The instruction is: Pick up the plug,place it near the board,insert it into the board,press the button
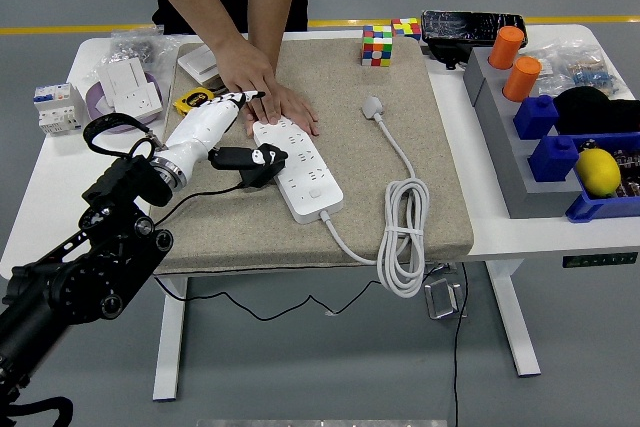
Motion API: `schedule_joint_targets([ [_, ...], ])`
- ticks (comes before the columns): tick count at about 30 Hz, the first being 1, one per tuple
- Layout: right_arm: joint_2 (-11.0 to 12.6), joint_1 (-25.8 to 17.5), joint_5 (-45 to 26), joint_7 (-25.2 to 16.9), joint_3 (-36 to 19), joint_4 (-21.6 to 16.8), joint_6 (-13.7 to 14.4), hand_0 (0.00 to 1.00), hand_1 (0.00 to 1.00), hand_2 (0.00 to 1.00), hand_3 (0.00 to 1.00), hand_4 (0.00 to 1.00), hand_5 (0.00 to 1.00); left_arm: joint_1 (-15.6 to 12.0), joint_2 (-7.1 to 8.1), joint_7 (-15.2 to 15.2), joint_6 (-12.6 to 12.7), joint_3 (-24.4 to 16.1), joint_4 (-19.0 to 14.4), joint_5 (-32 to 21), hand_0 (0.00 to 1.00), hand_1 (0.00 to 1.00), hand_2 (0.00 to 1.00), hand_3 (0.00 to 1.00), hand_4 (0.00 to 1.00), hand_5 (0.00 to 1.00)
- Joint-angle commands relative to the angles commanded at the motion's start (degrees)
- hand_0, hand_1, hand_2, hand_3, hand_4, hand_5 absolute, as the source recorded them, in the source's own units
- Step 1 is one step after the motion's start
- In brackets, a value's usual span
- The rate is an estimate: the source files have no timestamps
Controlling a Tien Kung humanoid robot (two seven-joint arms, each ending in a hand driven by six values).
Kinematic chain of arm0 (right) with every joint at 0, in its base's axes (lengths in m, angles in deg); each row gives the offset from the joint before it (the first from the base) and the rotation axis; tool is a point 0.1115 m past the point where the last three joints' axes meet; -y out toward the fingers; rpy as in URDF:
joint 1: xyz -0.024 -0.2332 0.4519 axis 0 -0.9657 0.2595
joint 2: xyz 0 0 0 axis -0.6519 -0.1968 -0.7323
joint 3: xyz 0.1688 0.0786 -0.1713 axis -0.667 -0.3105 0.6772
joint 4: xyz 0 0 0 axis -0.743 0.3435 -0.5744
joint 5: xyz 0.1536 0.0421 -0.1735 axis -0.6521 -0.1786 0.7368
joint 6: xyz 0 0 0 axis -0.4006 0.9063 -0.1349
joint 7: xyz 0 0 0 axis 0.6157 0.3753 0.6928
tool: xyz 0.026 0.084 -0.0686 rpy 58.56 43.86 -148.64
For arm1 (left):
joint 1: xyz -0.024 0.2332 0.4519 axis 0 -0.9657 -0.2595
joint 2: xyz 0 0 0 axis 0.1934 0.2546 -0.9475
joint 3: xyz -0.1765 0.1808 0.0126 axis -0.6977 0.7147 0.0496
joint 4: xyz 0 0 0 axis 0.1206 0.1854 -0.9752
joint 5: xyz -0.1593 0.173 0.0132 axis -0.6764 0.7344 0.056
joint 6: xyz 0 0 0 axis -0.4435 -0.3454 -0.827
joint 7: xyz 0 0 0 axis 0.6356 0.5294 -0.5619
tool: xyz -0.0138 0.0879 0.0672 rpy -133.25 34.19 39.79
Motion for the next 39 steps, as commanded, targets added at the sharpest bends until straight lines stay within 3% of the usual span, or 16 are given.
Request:
schedule_joint_targets([
  [2,-0.03,-0.01,0.11,-0.03,-0.27,-0.02,0.03,0.853,0.767,0.738,0.767,0.998,0.983,-1.56,0.86,1.57,-0.6,0.4,-4.04,-4.84,0.998,0.998,0.998,0.998,0.998,0.998],
  [4,-0.02,-0.02,0.12,-0.05,-0.45,0.0,0.06,0.853,0.767,0.738,0.767,0.998,0.983,-3.43,2.19,4.19,-3.3,0.96,-8.41,-9.68,0.998,0.998,0.998,0.998,0.998,0.998],
  [7,-0.04,-0.11,0.03,-0.07,-0.6,0.03,0.08,0.853,0.768,0.738,0.767,0.998,0.983,-5.03,3.45,6.61,-6.23,1.57,-12.44,-16.76,0.998,0.998,0.998,0.998,0.998,0.998],
  [11,-0.11,-0.16,0.07,-0.06,-0.8,0.03,0.04,0.853,0.768,0.738,0.767,0.998,0.983,-6.66,4.19,8.22,-8.77,2.17,-14.02,-26.44,0.998,0.998,0.998,0.998,0.998,0.998],
  [17,-0.14,-0.19,0.05,-0.04,-0.82,0.05,0.02,0.853,0.767,0.738,0.767,0.998,0.981,-7.54,4.14,8.85,-9.6,2.4,-12.18,-40.26,0.998,0.998,0.998,0.998,0.998,0.998],
  [24,-0.13,-0.16,-0.01,-0.04,-0.72,0.07,0.01,0.853,0.767,0.738,0.767,0.998,0.983,-7.44,3.71,7.72,-8.31,1.81,-9.99,-36.7,0.998,0.998,0.998,0.998,0.998,0.998],
  [32,-0.06,-0.27,-0.08,-0.03,-0.54,0.09,0.0,0.853,0.767,0.738,0.767,0.998,0.984,-7.73,3.74,7.29,-7.41,1.73,-10.33,-33.46,0.998,0.998,0.996,0.998,0.998,0.998],
  [39,-0.06,-0.4,-0.13,-0.03,-0.52,0.1,0.0,0.853,0.767,0.738,0.767,0.998,0.985,-8.57,4.07,8.11,-7.3,2.21,-11.02,-26.88,0.998,0.998,0.995,0.989,0.998,0.998],
])
